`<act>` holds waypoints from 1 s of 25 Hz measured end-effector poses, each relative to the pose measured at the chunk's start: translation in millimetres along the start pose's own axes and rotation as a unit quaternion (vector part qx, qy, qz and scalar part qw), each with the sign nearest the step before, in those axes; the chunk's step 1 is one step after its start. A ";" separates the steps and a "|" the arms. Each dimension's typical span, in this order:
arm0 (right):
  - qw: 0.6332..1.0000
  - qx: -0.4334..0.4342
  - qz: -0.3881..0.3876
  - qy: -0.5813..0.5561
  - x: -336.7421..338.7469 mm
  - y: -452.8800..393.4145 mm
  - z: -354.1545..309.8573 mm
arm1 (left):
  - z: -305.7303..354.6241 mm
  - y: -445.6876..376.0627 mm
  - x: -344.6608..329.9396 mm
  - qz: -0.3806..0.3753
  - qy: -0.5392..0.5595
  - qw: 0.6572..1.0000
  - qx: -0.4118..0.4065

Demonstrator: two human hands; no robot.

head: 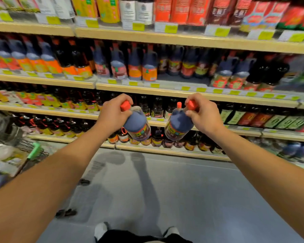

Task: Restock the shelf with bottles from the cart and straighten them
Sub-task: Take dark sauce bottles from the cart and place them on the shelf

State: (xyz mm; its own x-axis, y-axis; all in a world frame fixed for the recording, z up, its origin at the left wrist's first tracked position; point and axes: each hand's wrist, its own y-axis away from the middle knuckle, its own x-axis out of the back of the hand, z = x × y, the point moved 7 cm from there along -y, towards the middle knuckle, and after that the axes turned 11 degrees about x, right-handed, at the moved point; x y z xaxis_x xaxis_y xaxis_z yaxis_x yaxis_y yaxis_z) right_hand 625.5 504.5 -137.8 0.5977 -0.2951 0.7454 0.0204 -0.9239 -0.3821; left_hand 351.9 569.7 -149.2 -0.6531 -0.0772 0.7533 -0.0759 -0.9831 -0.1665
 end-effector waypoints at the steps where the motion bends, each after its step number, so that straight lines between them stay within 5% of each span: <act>1: 1.000 -0.008 0.005 -0.001 10.5 1.2 13.1 | 13.0 -2.6 -9.9 0.003 0.006 1.000 -0.002; 16: 0.992 -0.077 0.099 -0.034 47.9 -69.2 131.2 | 122.5 -154.7 -98.2 0.070 0.051 0.989 -0.118; 25: 0.988 -0.048 0.141 -0.028 15.7 -155.3 160.9 | 107.4 -266.3 -160.9 0.055 -0.006 0.987 -0.154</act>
State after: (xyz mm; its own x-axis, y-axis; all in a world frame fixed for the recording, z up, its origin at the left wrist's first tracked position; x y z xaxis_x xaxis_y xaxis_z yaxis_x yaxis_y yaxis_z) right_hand 760.7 682.6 -154.5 0.6128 -0.5327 0.5837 -0.2287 -0.8266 -0.5142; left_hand 558.0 826.1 -157.7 -0.6614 -0.1851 0.7269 -0.2310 -0.8717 -0.4322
